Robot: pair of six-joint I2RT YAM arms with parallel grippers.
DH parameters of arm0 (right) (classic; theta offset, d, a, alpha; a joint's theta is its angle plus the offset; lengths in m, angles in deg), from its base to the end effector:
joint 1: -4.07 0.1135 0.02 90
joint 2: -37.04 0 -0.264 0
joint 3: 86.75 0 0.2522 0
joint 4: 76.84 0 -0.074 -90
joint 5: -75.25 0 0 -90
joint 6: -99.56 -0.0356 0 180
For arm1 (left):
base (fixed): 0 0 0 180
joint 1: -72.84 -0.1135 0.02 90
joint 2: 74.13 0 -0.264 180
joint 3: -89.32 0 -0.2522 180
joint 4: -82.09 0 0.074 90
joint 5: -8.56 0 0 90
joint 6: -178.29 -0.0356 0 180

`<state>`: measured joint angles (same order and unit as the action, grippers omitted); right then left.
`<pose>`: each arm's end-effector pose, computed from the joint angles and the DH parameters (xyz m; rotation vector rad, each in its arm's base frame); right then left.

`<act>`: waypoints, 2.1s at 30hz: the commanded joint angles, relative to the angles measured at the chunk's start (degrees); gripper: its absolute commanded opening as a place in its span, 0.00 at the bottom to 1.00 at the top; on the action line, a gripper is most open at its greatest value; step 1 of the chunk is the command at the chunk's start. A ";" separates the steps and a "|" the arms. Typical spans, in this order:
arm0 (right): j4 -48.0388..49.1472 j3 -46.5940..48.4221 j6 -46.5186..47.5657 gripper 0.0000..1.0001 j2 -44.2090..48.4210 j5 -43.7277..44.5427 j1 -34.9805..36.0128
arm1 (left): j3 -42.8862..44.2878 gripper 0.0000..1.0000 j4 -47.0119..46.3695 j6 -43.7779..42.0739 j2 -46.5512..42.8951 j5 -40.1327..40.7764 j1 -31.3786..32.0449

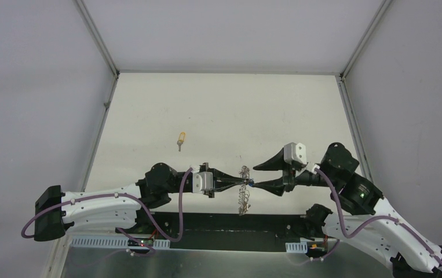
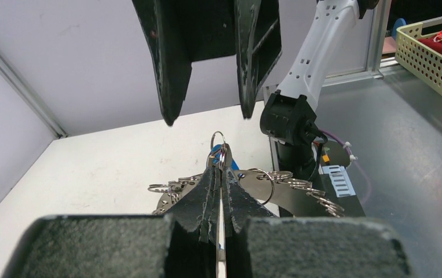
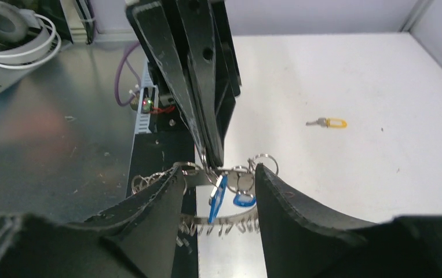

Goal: Put the keys on the keyring

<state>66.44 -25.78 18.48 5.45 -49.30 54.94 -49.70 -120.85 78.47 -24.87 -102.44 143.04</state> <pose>0.0584 0.1038 0.3623 -1.2705 1.2620 1.0454 0.0561 -0.1935 0.3043 1.1439 0.8461 -1.1228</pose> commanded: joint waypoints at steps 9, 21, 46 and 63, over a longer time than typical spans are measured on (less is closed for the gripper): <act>6.61 1.62 -2.22 0.38 -3.20 -9.35 0.02 | 0.57 0.00 -5.79 0.77 -1.00 0.96 0.56; 6.94 -1.93 -2.43 0.33 -3.37 -7.15 0.02 | 0.46 0.00 -6.07 1.13 -1.11 0.83 0.54; 10.46 -4.96 -2.44 0.00 -3.40 -5.28 0.04 | 0.73 0.00 -4.54 1.45 -0.42 0.61 0.56; -17.18 6.46 7.64 0.00 -12.00 -3.30 0.07 | 12.20 0.38 32.47 -5.29 -3.04 2.55 0.51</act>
<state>55.01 -24.71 22.35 -5.57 -54.15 54.83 -40.91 -98.60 75.65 -28.19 -100.75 143.04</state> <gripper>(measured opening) 0.011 0.372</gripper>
